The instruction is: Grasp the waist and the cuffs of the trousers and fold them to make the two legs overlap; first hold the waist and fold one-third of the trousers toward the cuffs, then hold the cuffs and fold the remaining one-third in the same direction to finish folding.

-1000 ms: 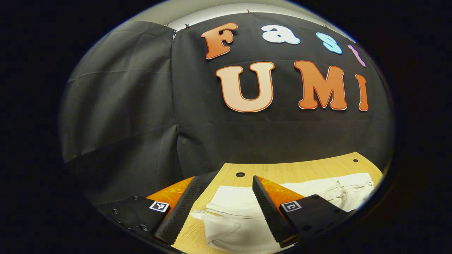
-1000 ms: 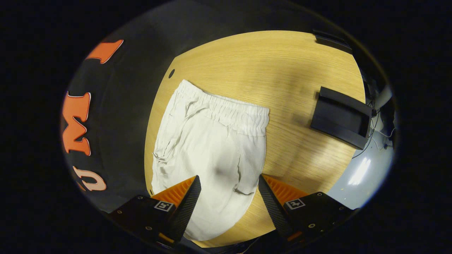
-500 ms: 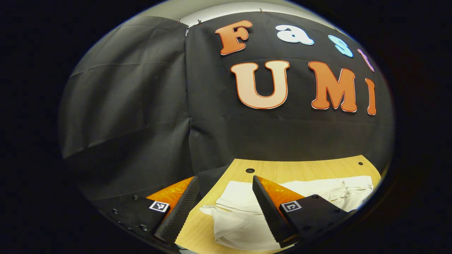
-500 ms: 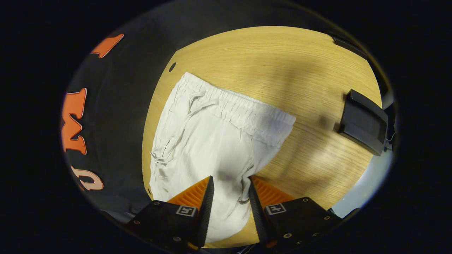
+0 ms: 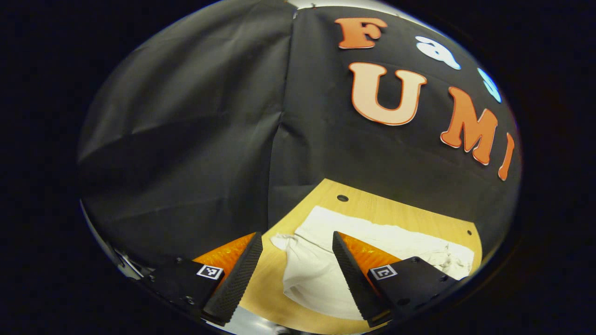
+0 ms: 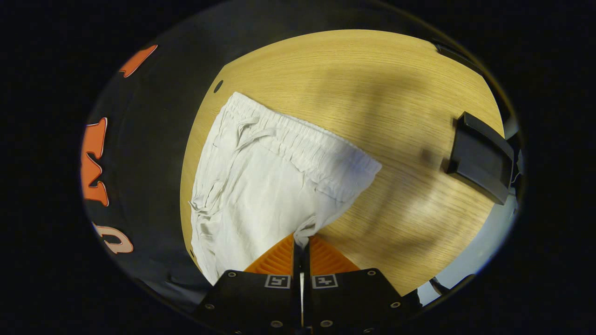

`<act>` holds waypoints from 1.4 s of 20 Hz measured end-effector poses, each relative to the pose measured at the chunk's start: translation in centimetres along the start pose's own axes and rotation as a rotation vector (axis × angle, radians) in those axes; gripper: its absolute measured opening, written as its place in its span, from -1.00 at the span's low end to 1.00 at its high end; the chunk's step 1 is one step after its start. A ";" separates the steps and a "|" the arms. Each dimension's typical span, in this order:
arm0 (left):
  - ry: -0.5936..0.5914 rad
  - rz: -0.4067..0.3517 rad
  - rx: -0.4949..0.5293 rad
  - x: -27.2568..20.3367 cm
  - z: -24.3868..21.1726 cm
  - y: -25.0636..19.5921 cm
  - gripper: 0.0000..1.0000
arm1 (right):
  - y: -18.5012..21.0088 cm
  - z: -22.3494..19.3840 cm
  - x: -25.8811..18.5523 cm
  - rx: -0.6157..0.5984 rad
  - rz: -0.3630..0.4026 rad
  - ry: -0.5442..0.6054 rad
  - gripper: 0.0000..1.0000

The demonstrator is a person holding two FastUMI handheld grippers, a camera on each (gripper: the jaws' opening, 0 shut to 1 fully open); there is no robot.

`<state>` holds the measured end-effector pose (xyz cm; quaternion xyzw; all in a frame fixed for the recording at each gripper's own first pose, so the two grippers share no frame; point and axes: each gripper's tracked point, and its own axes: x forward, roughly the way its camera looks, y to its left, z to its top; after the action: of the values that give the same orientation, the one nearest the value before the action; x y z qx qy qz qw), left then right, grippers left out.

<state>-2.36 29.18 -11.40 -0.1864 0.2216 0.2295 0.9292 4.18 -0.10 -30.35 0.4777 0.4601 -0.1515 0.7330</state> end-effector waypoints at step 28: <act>0.415 -0.026 -0.726 8.5 -14.9 -0.6 0.99 | 0.3 0.0 0.3 0.117 -0.023 0.029 -0.95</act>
<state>-0.14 24.91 -27.82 -0.5469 0.3066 0.2386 0.7416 4.50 0.10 -30.42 0.5164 0.4665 -0.1797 0.6952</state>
